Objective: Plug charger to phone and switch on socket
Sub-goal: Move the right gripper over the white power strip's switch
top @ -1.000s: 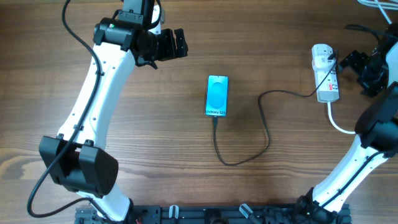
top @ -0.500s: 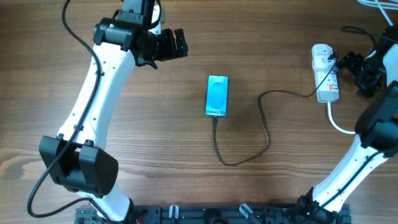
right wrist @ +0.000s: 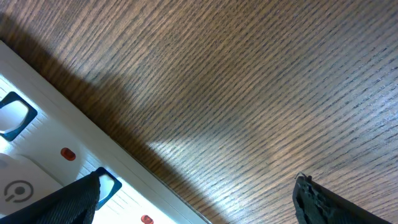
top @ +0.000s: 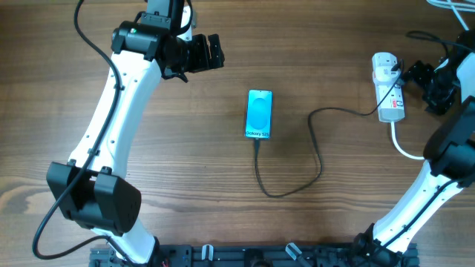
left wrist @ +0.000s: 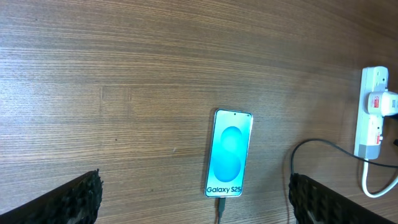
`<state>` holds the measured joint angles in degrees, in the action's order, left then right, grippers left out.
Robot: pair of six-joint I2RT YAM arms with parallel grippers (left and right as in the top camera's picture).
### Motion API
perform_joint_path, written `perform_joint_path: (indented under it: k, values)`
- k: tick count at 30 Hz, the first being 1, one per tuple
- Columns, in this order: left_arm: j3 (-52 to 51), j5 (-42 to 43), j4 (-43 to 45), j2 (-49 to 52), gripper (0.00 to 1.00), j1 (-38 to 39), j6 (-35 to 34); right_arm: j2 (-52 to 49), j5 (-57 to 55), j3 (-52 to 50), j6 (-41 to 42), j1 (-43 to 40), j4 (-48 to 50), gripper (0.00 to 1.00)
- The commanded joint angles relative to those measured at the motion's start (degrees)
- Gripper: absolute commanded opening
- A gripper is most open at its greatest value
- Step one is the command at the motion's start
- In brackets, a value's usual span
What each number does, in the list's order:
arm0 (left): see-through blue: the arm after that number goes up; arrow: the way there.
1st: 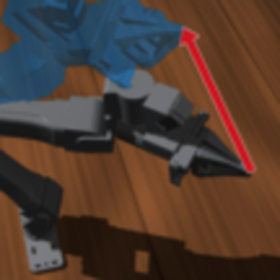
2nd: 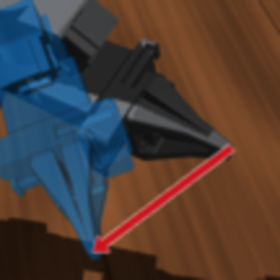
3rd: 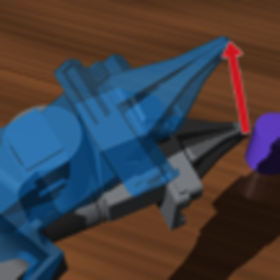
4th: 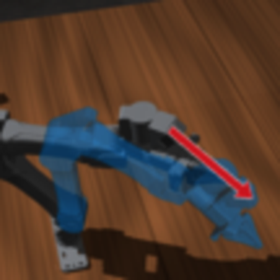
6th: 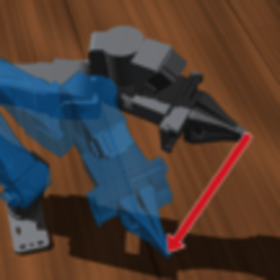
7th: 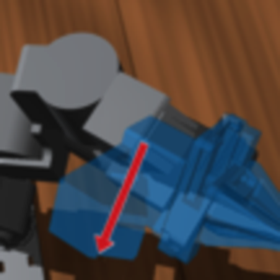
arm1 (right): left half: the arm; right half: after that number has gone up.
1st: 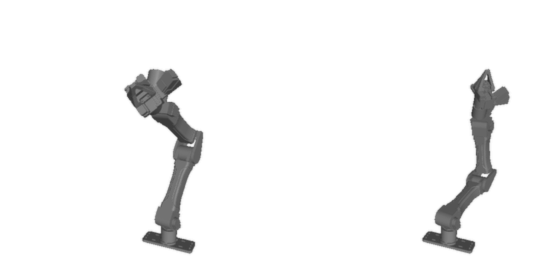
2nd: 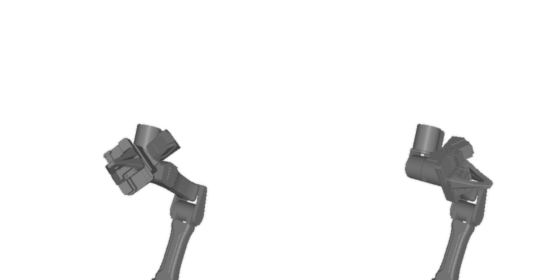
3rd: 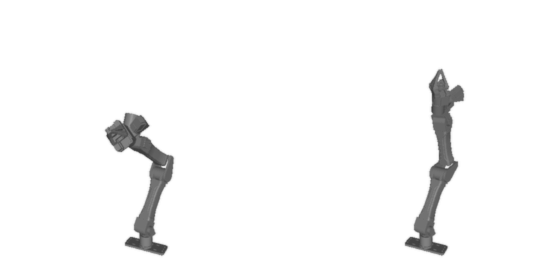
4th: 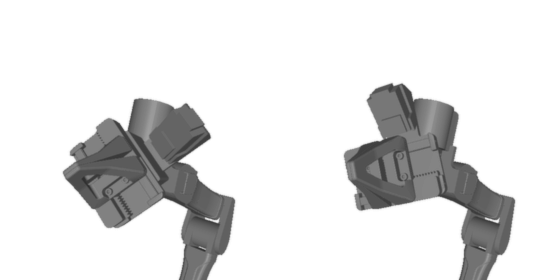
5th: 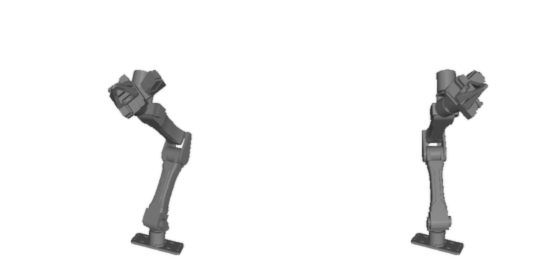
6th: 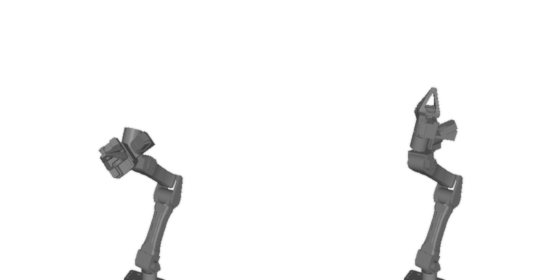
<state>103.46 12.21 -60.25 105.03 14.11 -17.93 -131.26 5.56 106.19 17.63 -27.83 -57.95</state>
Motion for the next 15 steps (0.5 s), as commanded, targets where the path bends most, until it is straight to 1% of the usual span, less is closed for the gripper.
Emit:
perform_joint_path:
  k: [1, 5, 9, 15]
  values:
    - [-0.3, -0.3, 0.0, 0.4, 1.0, -0.2, -0.5, -1.7, 0.9, -1.0, -1.1, 0.1, 0.0, 1.0]
    - [-0.3, -0.3, 0.0, 0.4, 1.0, -0.2, -0.5, -1.7, 1.0, -2.7, -1.0, 0.1, 1.1, 1.0]
    - [-0.3, -0.3, 0.0, 0.4, 1.0, -0.2, -0.5, -1.7, 6.2, -4.7, -2.7, 0.2, 2.9, 1.0]
    - [-0.3, -0.3, 0.0, 0.4, 1.0, -0.2, -0.5, -1.7, 6.6, -4.7, -2.6, 0.2, 2.8, 1.0]
